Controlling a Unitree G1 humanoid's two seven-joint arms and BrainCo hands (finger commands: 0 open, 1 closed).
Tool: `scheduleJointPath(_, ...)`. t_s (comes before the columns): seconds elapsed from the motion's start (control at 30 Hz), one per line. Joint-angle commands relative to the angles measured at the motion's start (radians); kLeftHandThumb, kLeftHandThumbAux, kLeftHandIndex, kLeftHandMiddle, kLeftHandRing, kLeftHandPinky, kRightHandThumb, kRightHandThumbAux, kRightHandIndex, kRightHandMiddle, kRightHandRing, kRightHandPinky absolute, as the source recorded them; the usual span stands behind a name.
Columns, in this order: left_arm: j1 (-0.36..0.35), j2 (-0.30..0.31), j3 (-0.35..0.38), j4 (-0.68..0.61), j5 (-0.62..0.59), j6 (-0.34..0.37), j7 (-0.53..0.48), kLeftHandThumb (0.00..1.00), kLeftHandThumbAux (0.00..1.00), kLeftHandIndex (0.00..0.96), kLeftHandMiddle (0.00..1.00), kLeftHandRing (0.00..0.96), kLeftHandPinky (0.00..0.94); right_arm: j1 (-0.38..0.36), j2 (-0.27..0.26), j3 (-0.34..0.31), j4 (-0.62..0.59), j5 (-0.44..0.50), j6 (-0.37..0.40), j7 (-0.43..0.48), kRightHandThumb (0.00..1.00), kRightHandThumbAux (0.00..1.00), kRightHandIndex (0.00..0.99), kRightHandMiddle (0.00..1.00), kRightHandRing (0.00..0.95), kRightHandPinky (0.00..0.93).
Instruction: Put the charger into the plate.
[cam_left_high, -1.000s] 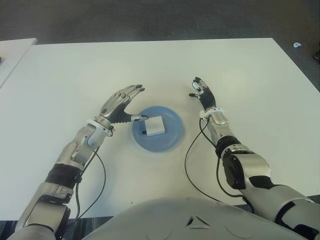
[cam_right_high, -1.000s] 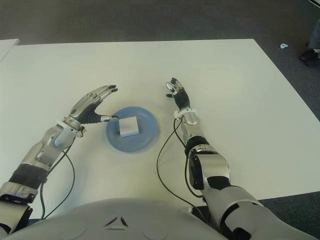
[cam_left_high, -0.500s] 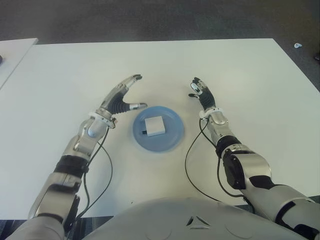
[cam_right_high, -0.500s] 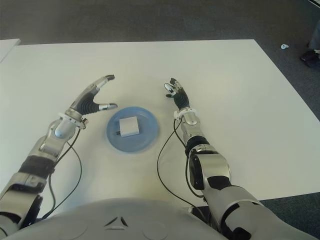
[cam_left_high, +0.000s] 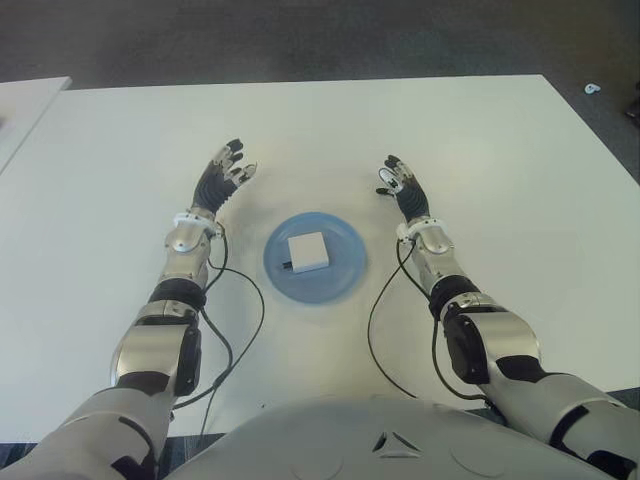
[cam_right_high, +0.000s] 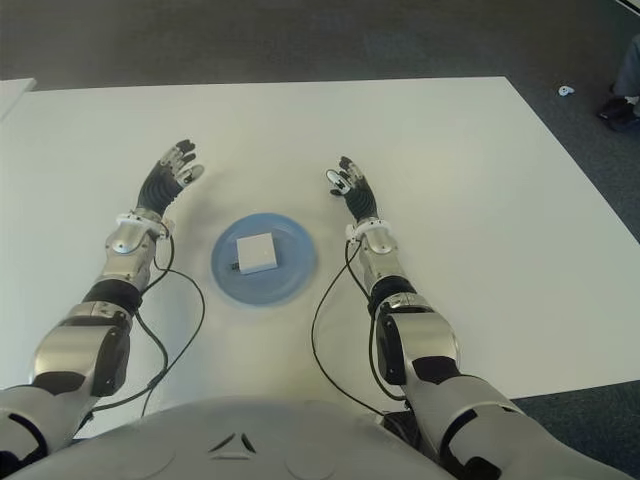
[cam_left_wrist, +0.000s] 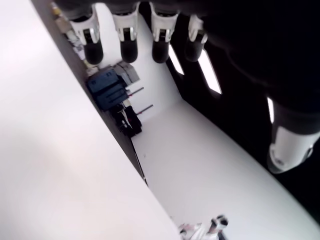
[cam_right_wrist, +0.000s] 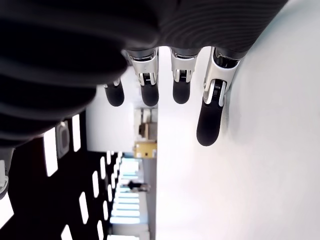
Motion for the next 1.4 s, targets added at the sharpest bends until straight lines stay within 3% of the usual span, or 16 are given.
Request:
scheduleJointPath(0.03,-0.004,-0.042,0.059,0.099,-0.077,0.056,-0.093,0.055,0.626,0.000,0.008,0.000,0.014,0.067,0.014,0.003,0.011,-0.006,0.019,-0.008,0.033,0.444,0.000,0.000,0.000,0.000)
scheduleJointPath(0.17,-0.025,-0.044,0.086,0.152,-0.100,0.113,-0.140,0.025,0.619,0.000,0.009,0.000,0.005,0.081,0.014,0.005,-0.004,-0.007,0.012,-0.010,0.028,0.452,0.000,0.000,0.000,0.000)
scheduleJointPath(0.5,-0.007,-0.067,0.114,0.168,-0.107,0.133,-0.167,0.007,0.604,0.000,0.010,0.000,0.006,0.108,0.007,0.011,-0.031,-0.011,0.013,-0.006,0.023,0.460,0.000,0.000,0.000,0.000)
scheduleJointPath(0.87,0.063,-0.099,0.130,0.119,-0.119,0.111,-0.170,0.013,0.580,0.000,0.005,0.000,0.015,0.127,0.006,0.018,-0.052,-0.009,0.015,-0.005,0.018,0.463,0.000,0.000,0.000,0.000)
scheduleJointPath(1.4,0.136,-0.128,0.094,0.020,-0.073,0.060,-0.117,0.031,0.583,0.000,0.008,0.000,0.011,0.146,0.003,0.025,-0.083,-0.007,0.023,-0.008,0.025,0.492,0.000,0.000,0.000,0.000)
